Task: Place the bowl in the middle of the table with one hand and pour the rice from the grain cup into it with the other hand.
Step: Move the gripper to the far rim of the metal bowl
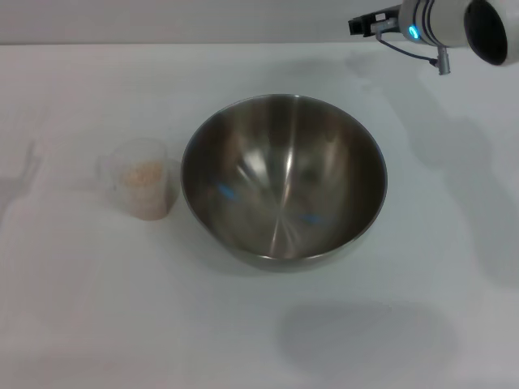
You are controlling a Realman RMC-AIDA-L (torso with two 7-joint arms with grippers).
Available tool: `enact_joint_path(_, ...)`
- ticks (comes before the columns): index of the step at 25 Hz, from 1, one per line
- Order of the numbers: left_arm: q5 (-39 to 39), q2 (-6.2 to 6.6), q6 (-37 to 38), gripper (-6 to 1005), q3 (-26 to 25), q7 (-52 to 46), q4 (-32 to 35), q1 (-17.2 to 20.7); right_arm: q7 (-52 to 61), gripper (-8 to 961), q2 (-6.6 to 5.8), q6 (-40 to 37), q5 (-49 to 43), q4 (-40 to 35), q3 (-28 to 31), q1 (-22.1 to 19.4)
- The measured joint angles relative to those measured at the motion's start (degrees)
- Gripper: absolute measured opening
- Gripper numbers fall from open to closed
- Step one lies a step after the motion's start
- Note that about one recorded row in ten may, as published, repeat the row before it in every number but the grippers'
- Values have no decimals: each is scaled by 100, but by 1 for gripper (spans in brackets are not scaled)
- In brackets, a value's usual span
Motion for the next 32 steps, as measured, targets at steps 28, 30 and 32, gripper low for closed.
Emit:
enact_joint_path(28, 0, -11, -9, 804, 17, 9, 13, -44, -62, 792, -2, -4540, 99, 402, -30, -1796)
enact_joint_path(30, 0, -17, -8, 804, 46, 9, 16, -44, -63, 792, -2, -5864, 85, 601, -37, -2198)
enact_joint_path(32, 0, -22, -8, 804, 95, 7, 17, -45, -32, 792, -2, -7244, 78, 737, -39, -2640)
